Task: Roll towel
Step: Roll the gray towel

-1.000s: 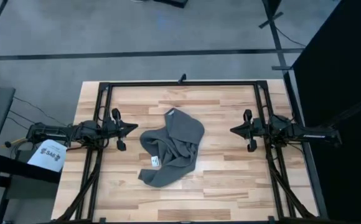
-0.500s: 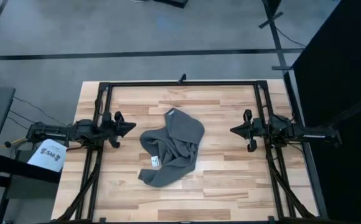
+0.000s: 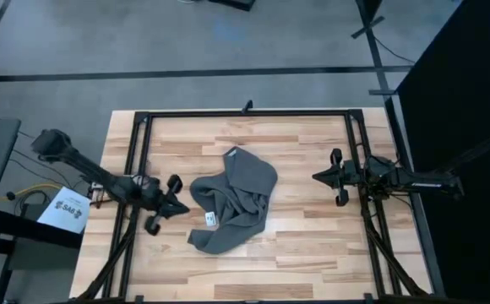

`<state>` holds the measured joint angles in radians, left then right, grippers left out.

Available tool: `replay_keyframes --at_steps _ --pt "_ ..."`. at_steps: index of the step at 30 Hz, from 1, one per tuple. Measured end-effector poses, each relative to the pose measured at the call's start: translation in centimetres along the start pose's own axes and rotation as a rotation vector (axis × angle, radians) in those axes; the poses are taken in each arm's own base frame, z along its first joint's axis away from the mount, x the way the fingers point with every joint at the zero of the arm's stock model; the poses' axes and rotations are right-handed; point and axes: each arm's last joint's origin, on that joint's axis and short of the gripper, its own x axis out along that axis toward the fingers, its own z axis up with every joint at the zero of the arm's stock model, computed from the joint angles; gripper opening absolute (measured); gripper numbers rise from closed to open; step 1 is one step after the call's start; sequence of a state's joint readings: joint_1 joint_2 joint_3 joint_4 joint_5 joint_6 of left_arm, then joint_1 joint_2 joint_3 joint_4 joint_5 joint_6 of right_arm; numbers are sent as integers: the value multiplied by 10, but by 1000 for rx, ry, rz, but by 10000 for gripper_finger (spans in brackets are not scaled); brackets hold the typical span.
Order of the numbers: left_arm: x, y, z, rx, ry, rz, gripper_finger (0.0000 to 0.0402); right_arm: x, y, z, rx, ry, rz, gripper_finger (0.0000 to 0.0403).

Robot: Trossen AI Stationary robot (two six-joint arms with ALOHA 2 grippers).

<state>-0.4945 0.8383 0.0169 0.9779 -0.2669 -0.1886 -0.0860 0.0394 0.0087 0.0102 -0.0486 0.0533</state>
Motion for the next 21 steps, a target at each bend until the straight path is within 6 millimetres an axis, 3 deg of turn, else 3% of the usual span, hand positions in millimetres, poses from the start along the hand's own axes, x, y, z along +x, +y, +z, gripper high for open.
replay_keyframes --at_steps 3,6,11,21 --pt "13 2 -16 33 118 83 0 0 0 0 0 0 0 0" --pt "29 7 -21 148 166 185 0 0 0 0 0 0 0 0" --pt "56 21 -25 188 228 331 16 0 0 0 0 0 0 0" --pt "147 41 -18 446 618 425 153 0 0 0 0 0 0 0"
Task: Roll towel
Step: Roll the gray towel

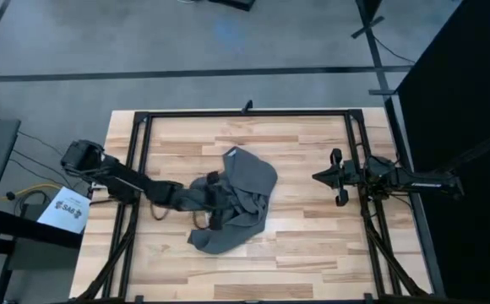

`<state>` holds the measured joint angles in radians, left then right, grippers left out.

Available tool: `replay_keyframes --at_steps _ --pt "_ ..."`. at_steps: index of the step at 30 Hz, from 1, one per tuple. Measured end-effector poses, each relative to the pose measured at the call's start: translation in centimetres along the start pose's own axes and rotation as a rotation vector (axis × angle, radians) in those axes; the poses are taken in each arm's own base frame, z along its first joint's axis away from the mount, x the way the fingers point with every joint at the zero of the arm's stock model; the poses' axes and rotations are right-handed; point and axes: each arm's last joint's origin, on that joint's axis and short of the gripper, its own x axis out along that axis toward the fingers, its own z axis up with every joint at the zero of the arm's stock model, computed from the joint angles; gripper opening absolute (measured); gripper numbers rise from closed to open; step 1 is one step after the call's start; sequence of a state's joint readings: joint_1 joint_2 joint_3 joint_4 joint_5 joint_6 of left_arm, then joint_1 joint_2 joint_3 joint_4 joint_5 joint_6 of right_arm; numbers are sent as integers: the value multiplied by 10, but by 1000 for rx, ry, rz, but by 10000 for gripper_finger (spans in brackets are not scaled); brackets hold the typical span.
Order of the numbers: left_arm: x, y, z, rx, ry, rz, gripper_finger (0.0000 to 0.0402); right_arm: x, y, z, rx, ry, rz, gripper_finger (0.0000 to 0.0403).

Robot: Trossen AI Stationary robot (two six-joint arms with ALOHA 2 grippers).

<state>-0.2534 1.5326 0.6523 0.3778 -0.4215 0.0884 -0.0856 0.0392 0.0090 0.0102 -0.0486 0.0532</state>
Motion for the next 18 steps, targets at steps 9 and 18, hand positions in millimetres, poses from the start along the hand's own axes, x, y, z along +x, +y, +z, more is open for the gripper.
replay_keyframes --at_steps 9,18 --pt "32 37 13 121 420 79 173 0 0 0 0 1 0 0" --pt "34 52 3 146 499 -19 169 0 0 0 0 0 0 0"
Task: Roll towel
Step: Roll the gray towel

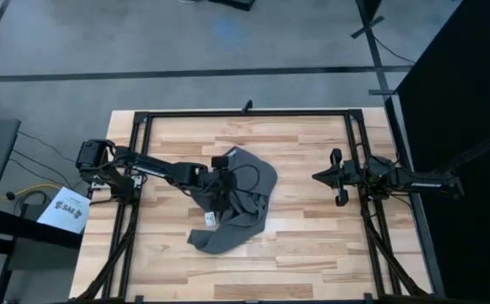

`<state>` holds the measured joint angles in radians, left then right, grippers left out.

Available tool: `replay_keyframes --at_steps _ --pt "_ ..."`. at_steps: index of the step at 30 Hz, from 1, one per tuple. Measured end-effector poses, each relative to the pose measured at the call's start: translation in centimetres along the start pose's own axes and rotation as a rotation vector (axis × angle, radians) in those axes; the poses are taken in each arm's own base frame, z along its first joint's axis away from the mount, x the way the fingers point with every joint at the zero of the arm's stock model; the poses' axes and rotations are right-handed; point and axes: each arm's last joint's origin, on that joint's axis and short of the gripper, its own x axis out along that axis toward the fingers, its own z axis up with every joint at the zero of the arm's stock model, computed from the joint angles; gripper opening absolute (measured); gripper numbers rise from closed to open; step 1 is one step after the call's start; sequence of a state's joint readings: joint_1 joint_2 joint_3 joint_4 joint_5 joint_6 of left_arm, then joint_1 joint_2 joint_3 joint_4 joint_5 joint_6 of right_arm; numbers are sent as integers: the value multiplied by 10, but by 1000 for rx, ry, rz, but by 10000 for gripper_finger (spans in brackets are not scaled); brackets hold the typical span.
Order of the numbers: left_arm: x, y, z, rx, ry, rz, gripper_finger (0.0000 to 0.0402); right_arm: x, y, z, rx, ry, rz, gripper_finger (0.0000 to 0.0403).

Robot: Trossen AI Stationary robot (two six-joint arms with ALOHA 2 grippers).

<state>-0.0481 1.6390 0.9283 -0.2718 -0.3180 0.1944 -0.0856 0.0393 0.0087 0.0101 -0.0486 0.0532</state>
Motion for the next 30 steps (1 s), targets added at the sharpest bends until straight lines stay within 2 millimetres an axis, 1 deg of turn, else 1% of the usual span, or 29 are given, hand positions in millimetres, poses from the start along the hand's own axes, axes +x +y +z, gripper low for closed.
replay_keyframes --at_steps 4,9,11,15,18,22,25,27,30 --pt "4 -2 -9 62 26 -6 169 0 0 0 0 0 0 0" --pt "6 -2 -8 63 -8 2 169 0 0 0 0 0 0 0" --pt "11 -4 -8 75 -8 3 169 0 0 0 0 0 0 0" --pt "30 -8 -15 116 48 -6 169 0 0 0 0 0 0 0" --pt "36 -10 -17 120 57 -5 169 0 0 0 0 1 0 0" --pt "37 -11 -15 115 55 -4 169 0 0 0 0 1 0 0" --pt "34 -10 -11 110 56 -6 169 0 0 0 0 1 0 0" --pt "32 -8 -6 118 46 -5 169 0 0 0 0 1 0 0" --pt "32 -6 -4 150 41 -2 169 0 0 0 0 1 0 0"
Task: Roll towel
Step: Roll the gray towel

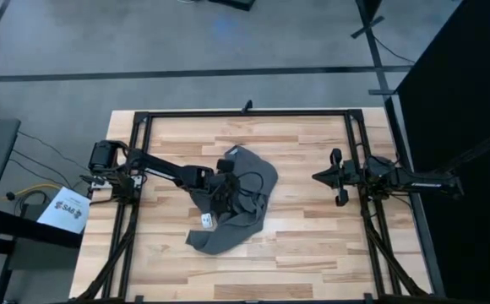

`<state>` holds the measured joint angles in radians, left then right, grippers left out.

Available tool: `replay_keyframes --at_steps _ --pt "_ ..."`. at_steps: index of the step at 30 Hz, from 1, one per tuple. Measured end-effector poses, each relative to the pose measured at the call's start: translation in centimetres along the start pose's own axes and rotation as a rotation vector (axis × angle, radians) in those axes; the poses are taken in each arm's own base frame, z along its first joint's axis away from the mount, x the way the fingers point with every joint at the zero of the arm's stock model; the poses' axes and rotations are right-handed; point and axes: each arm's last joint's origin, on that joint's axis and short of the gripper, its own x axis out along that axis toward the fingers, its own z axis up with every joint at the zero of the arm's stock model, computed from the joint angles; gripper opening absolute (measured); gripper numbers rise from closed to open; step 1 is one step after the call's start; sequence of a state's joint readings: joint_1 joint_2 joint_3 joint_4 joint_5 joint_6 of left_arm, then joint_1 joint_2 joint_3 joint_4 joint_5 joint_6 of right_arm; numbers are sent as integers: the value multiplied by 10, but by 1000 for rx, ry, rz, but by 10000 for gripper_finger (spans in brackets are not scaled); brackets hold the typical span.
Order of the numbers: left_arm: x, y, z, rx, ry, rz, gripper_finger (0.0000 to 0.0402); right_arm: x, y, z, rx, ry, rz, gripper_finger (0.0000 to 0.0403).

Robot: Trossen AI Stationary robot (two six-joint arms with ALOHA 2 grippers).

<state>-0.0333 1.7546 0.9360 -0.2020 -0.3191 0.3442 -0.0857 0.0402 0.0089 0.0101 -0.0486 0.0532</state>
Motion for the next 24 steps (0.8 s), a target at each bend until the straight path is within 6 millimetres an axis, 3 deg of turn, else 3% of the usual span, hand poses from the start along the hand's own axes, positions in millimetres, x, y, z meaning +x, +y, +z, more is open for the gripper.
replay_keyframes --at_steps 9,20,24 --pt "3 7 -7 80 44 -2 157 0 0 0 0 0 0 0" --pt "2 8 -5 129 32 6 14 0 0 0 0 0 0 0" --pt "2 8 -5 125 49 39 10 0 0 0 0 0 0 0"
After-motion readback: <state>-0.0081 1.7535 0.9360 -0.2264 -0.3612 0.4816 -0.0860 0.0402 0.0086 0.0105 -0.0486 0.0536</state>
